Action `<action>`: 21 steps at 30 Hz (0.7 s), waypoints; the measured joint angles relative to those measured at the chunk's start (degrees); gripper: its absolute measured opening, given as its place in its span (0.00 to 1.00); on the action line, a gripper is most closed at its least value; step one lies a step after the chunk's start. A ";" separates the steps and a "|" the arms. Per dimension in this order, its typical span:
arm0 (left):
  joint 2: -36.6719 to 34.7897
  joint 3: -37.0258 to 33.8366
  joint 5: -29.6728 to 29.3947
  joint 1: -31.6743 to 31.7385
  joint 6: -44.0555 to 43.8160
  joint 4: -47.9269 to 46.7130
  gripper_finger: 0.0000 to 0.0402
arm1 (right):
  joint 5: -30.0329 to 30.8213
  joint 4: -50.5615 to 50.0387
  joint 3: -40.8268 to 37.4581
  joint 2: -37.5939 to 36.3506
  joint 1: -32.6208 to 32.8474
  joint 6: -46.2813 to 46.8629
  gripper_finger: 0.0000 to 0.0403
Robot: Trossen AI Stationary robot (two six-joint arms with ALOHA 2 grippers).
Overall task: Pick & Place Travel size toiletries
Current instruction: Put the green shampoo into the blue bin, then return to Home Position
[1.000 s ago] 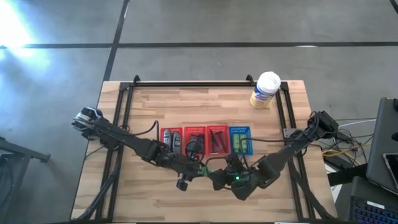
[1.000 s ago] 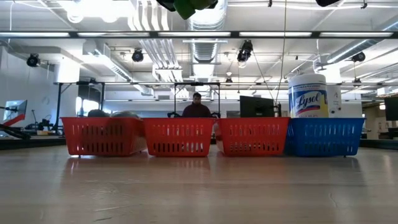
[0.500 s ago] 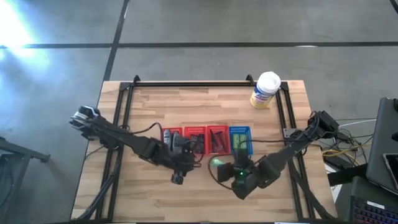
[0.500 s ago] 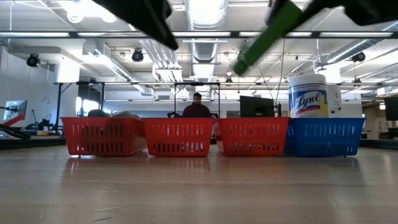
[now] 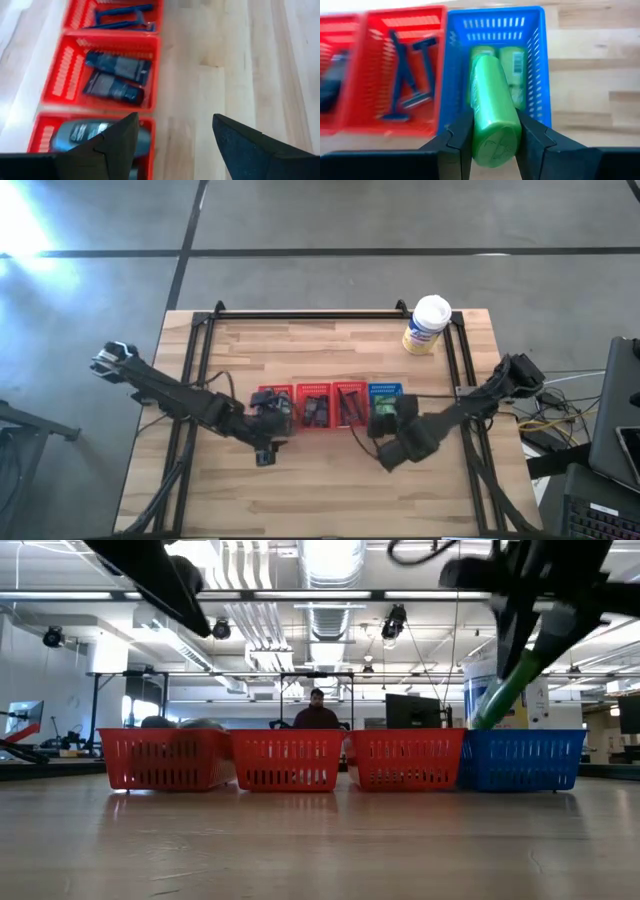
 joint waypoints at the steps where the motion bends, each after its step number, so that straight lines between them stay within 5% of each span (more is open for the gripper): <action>1: -1.41 -1.31 -0.44 -0.10 -1.39 0.26 0.65 | -0.55 0.65 -0.86 0.01 -1.01 -1.36 0.26; 13: -14.38 -13.28 -4.03 -1.84 -14.70 2.64 0.65 | 6.17 3.80 -7.57 -0.01 -5.44 -5.14 0.34; 21: -15.13 -14.56 -4.95 -2.09 -15.66 2.99 0.65 | -1.51 10.19 -10.57 0.01 -5.57 -7.94 0.45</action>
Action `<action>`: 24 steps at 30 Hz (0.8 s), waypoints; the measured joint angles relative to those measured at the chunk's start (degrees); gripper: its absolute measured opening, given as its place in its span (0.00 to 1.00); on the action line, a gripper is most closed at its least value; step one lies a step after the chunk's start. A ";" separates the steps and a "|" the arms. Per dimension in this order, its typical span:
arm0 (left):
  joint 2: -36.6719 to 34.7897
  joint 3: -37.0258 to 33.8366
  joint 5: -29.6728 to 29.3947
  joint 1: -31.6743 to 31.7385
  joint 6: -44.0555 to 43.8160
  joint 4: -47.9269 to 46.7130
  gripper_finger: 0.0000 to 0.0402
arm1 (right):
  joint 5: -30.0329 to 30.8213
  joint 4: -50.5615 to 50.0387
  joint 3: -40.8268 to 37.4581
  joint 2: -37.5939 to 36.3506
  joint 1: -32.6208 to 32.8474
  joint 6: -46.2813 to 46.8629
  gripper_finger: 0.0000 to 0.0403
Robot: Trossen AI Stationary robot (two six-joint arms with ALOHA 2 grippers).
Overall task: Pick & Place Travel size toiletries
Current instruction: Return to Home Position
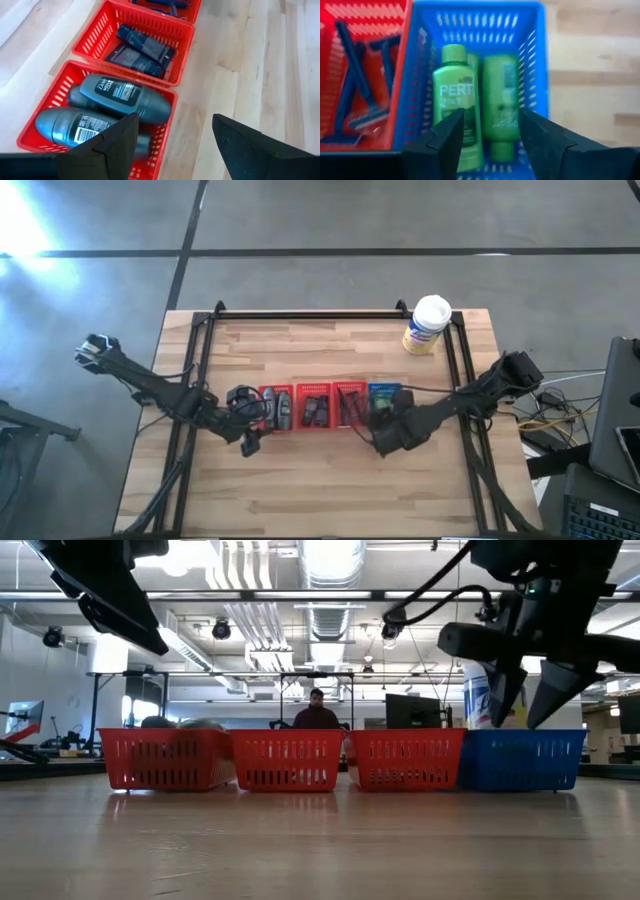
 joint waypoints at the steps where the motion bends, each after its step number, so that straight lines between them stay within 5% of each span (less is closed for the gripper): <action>1: 0.04 0.00 -0.15 0.00 0.05 -0.02 0.65 | -0.66 0.83 -0.06 0.00 0.00 -0.15 0.47; 13: 0.04 0.00 0.04 0.00 -0.05 0.13 0.65 | -0.91 1.56 8.32 0.00 1.91 -13.40 0.65; 18: 0.06 0.00 0.34 0.00 -0.03 0.58 0.65 | 0.73 10.33 13.68 0.00 3.17 -30.30 0.69; 24: 0.06 0.00 0.37 0.00 -0.03 1.22 0.65 | -4.44 32.81 19.08 0.00 3.21 -59.86 0.67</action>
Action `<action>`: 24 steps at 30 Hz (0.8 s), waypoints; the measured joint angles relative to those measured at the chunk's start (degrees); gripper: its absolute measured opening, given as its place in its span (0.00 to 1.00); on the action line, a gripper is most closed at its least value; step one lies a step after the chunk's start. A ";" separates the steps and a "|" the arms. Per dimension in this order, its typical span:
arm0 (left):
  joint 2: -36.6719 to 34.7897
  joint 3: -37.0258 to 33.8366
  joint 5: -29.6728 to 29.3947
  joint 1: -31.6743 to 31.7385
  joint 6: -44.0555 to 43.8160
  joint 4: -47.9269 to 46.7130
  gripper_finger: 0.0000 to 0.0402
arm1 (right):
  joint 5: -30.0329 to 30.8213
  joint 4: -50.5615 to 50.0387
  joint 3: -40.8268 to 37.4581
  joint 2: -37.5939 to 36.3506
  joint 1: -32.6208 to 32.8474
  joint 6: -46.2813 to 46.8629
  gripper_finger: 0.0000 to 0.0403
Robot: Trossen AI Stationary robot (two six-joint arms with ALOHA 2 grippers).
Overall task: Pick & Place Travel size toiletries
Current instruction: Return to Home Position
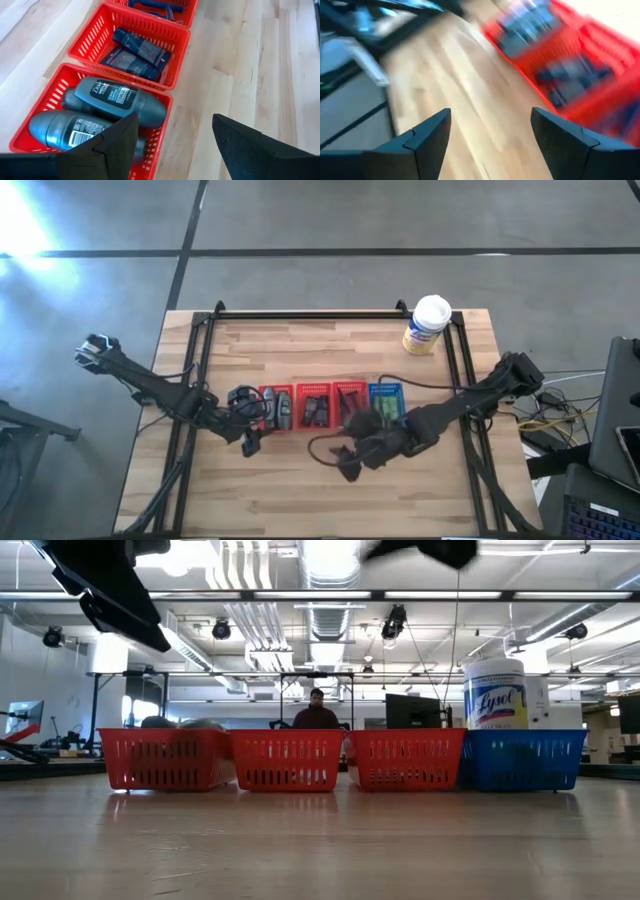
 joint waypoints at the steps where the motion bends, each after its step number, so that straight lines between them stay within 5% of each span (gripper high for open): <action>1: 0.00 0.00 0.00 0.00 0.00 0.28 0.65 | 0.18 0.96 1.26 0.00 -0.25 -3.53 0.66; 13: 0.00 0.00 0.00 0.02 0.03 0.84 0.65 | -0.35 -7.21 18.72 -0.43 -2.14 -13.72 0.55; 24: -0.11 0.00 4.68 0.02 -5.94 4.04 0.65 | -13.48 -4.04 22.00 -2.23 -4.17 -22.44 0.50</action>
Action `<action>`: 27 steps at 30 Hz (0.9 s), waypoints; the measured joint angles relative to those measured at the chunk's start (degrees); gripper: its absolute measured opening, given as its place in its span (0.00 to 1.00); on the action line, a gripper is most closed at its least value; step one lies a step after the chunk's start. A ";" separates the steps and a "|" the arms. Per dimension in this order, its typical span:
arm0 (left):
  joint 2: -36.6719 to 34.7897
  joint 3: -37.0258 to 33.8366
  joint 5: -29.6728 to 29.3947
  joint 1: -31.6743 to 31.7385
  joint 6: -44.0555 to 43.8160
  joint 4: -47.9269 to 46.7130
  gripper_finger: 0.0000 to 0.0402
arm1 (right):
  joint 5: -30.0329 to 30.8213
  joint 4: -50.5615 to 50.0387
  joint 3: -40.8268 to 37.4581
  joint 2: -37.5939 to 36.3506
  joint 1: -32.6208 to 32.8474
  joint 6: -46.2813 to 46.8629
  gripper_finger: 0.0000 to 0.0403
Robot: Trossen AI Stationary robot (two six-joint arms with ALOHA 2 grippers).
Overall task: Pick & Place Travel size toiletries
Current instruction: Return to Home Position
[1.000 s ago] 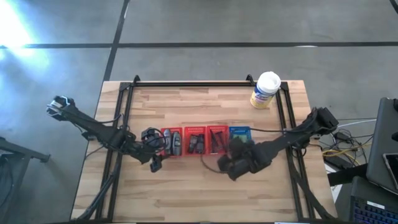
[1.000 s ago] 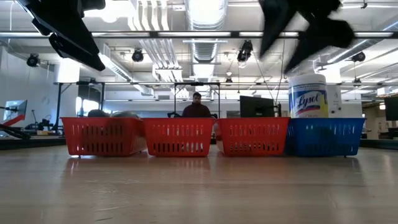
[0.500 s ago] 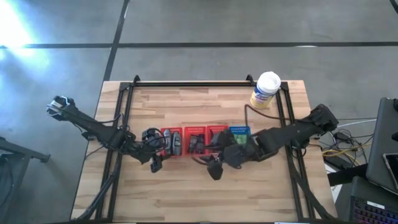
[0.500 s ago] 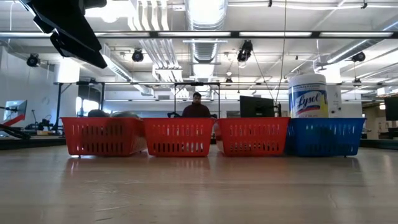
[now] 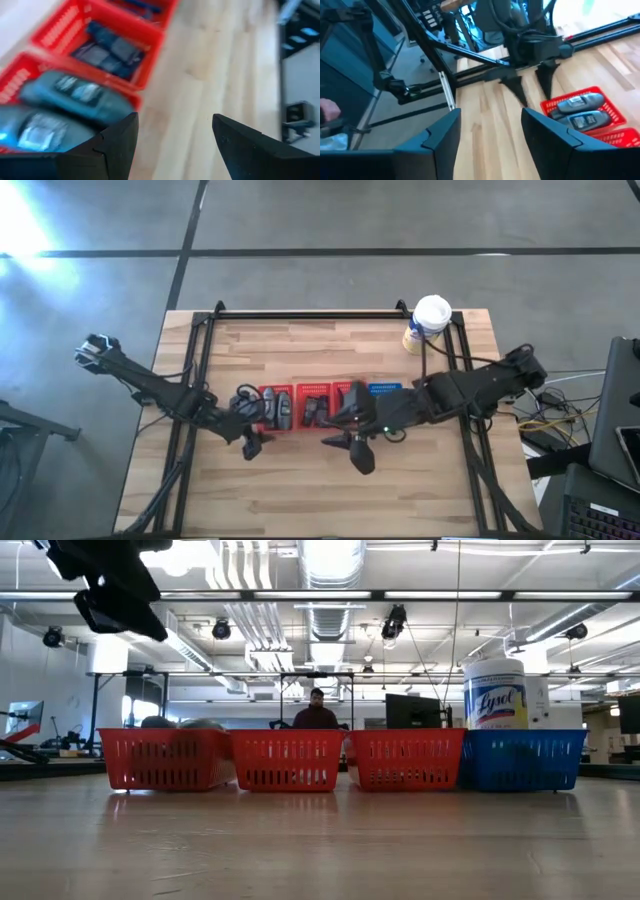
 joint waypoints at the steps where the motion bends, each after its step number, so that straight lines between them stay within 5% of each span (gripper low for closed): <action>1: 0.00 0.00 0.79 -0.02 1.01 1.30 0.65 | 0.03 0.14 -0.56 -0.27 -0.02 -0.34 0.50; 6: -0.03 0.00 4.15 -0.02 5.19 7.11 0.65 | -0.09 6.24 -7.52 -1.84 -0.48 0.72 0.48; 14: -0.09 0.00 4.58 -0.02 6.35 7.87 0.65 | -5.85 36.57 -32.11 -9.70 -2.10 5.87 0.44; 19: -0.09 0.00 4.58 -0.02 6.64 7.90 0.65 | -5.82 47.94 -47.49 -22.11 -3.53 7.16 0.42; 27: -0.09 0.00 4.58 -0.02 6.66 9.63 0.65 | -0.98 47.14 -65.76 -44.62 -3.87 5.47 0.37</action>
